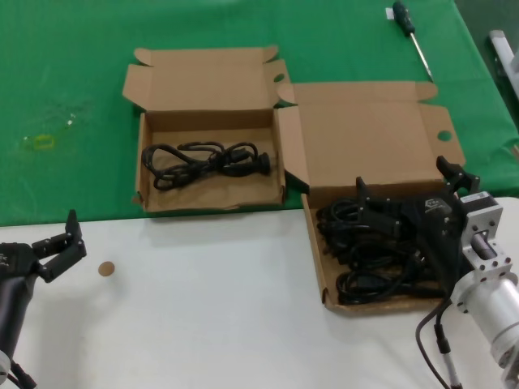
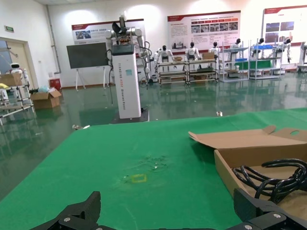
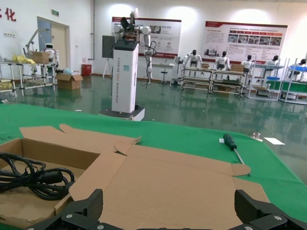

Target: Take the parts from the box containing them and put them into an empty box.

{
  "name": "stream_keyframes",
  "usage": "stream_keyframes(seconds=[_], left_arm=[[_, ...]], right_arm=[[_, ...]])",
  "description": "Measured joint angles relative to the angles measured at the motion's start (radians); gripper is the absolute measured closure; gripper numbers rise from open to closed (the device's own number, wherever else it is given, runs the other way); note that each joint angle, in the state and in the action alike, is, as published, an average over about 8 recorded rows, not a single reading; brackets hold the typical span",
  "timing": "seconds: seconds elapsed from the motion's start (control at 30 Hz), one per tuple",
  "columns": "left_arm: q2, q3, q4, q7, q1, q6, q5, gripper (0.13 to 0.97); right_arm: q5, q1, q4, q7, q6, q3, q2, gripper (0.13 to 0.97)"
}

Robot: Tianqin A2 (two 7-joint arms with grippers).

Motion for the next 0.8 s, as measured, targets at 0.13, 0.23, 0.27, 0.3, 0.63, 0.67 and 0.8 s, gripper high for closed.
stream_keyframes(seconds=[0.13,0.23,0.27,0.3,0.63,0.67,0.8], left_arm=[[0.000,0.000,0.000,0.000,0.000,0.000,0.000,0.132],[0.000,0.000,0.000,0.000,0.000,0.000,0.000,0.132],[0.000,0.000,0.000,0.000,0.000,0.000,0.000,0.132],[0.000,0.000,0.000,0.000,0.000,0.000,0.000,0.132],[0.000,0.000,0.000,0.000,0.000,0.000,0.000,0.132],[0.000,0.000,0.000,0.000,0.000,0.000,0.000,0.132],[0.000,0.000,0.000,0.000,0.000,0.000,0.000,0.132]], right_arm=[[0.000,0.000,0.000,0.000,0.000,0.000,0.000,0.129],[0.000,0.000,0.000,0.000,0.000,0.000,0.000,0.129],[0.000,0.000,0.000,0.000,0.000,0.000,0.000,0.129],[0.000,0.000,0.000,0.000,0.000,0.000,0.000,0.129],[0.000,0.000,0.000,0.000,0.000,0.000,0.000,0.129],[0.000,0.000,0.000,0.000,0.000,0.000,0.000,0.129],[0.000,0.000,0.000,0.000,0.000,0.000,0.000,0.129]])
